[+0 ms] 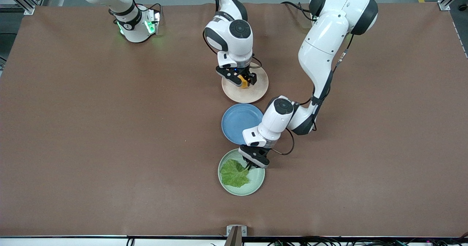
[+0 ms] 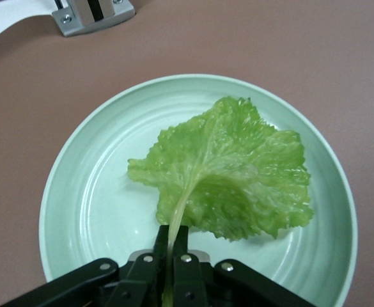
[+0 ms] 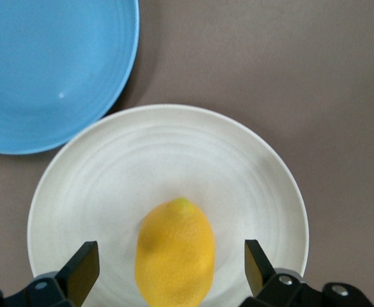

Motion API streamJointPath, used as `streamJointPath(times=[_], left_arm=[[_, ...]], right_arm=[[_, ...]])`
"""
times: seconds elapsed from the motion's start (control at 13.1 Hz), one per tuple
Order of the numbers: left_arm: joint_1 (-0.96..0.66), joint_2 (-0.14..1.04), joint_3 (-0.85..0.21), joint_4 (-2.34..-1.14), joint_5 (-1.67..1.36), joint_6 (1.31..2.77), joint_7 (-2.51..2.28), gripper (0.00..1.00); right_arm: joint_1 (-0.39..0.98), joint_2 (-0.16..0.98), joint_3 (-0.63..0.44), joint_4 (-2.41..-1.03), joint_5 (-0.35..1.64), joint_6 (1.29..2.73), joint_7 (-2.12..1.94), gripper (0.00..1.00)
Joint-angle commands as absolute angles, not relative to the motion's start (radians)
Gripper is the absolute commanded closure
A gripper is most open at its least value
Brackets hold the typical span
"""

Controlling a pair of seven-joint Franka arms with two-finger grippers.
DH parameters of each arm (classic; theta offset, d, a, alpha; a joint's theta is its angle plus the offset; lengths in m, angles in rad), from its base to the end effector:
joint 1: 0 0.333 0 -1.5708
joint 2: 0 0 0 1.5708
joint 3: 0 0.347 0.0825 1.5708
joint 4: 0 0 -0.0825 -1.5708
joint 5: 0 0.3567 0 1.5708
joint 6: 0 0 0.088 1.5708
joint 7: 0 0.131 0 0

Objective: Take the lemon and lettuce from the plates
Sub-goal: 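Grasp the lettuce stem with the left gripper while the right gripper grasps the lemon, then lift the lettuce off the green plate while the right gripper lifts the lemon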

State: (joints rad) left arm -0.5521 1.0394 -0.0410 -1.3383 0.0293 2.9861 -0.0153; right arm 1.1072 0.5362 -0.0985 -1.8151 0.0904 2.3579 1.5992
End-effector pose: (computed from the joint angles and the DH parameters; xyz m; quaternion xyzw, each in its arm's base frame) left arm 0.6636 -0.4368 0.1804 0.9149 -0.2700 0.2840 0.0968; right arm 0.3387 0.5534 0.2678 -0.9492 0.3147 0.0054 0.0068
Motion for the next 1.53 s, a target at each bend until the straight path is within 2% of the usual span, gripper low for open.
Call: streamJointPath(times=[0.0,0.38,0.46,0.61,0.69,0.76,0.84,0.92,1.07,1.3,1.45], left_arm=[[-0.563,1.008,-0.025,-1.328,0.052,2.990,-0.020,0.97],[-0.526,0.892,-0.025,-1.368,0.057,2.858,-0.020,0.97],[-0.519,0.852,-0.026,-1.403,0.057,2.846,-0.020,0.97],[-0.476,0.739,-0.028,-1.536,0.058,2.844,-0.017,0.97],[-0.453,0.680,-0.028,-1.605,0.058,2.844,-0.015,0.97],[-0.434,0.619,-0.029,-1.677,0.058,2.844,-0.014,0.97],[-0.411,0.571,-0.029,-1.736,0.058,2.842,-0.018,0.96],[-0.397,0.536,-0.028,-1.800,0.058,2.842,-0.020,0.96],[-0.333,0.500,-0.032,-1.882,0.058,2.842,-0.011,0.96],[-0.293,0.466,-0.031,-1.968,0.060,2.839,-0.015,0.97],[-0.243,0.456,-0.031,-1.994,0.060,2.788,0.041,0.97]], right_arm=[[1.137,0.561,-0.112,-1.806,0.069,2.379,1.647,0.00],[1.150,0.610,-0.114,-1.792,0.067,2.411,1.670,0.04],[1.150,0.618,-0.114,-1.789,0.067,2.413,1.677,0.06],[1.160,0.630,-0.115,-1.778,0.067,2.411,1.707,0.18],[1.160,0.630,-0.115,-1.778,0.066,2.410,1.709,0.27],[1.158,0.629,-0.117,-1.778,0.063,2.405,1.709,0.46],[1.152,0.627,-0.117,-1.778,0.063,2.399,1.709,0.77],[1.140,0.621,-0.117,-1.772,0.066,2.396,1.703,0.98],[1.083,0.576,-0.118,-1.753,0.068,2.303,1.663,1.00],[0.929,0.459,-0.118,-1.759,0.069,2.140,1.343,1.00],[0.818,0.408,-0.117,-1.782,0.071,2.126,1.156,1.00]])
